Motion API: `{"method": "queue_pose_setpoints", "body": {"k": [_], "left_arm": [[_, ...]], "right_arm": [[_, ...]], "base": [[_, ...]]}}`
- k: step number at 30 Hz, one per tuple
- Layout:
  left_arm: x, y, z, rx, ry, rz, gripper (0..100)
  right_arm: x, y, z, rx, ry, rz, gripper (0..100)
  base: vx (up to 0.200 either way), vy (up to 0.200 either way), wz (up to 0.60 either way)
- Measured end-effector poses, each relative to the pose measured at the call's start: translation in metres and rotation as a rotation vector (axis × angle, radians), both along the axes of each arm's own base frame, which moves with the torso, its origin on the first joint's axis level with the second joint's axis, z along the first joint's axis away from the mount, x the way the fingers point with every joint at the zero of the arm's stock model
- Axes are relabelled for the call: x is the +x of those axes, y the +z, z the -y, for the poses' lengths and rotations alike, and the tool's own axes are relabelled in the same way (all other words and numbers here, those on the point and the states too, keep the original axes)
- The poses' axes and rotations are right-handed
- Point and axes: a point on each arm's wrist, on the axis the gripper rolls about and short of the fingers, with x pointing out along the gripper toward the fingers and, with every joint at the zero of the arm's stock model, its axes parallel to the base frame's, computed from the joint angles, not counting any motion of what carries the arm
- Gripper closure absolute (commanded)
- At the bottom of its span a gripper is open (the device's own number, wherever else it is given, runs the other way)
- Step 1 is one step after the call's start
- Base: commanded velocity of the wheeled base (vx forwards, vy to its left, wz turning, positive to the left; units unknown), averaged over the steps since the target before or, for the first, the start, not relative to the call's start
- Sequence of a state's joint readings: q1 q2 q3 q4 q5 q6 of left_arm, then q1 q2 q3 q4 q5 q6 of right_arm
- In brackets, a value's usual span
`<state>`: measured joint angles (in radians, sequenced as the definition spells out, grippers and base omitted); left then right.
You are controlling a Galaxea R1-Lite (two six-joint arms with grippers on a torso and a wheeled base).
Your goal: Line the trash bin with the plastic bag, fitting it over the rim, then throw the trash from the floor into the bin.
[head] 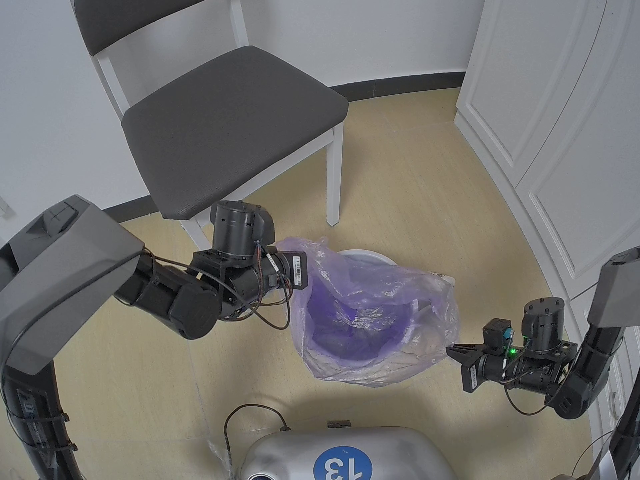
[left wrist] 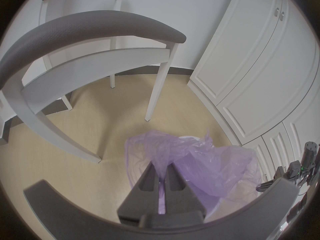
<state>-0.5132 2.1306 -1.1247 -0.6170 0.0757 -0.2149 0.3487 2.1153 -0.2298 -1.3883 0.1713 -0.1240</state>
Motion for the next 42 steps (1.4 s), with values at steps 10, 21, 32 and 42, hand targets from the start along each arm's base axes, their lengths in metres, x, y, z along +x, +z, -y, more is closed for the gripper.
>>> {"method": "queue_pose_setpoints", "body": {"k": [10, 21, 32, 42], "left_arm": [[0.012, -0.011, -0.007, -0.103, -0.005, 0.123, 100], [0.027, -0.028, -0.001, -0.077, -0.033, 0.052, 100], [0.033, -0.041, -0.011, -0.058, -0.007, 0.021, 100], [0.033, -0.045, -0.013, -0.050, 0.000, 0.011, 100]], "right_arm": [[0.004, -0.047, 0.000, -0.045, 0.015, -0.061, 100], [0.017, -0.059, 0.000, -0.025, -0.007, -0.068, 100], [0.021, -0.066, -0.008, -0.027, 0.011, -0.070, 100], [0.026, -0.069, -0.009, -0.025, 0.009, -0.061, 0]], "base": [[0.000, 0.000, 0.00], [0.000, 0.000, 0.00], [0.000, 0.000, 0.00], [0.000, 0.000, 0.00]]}}
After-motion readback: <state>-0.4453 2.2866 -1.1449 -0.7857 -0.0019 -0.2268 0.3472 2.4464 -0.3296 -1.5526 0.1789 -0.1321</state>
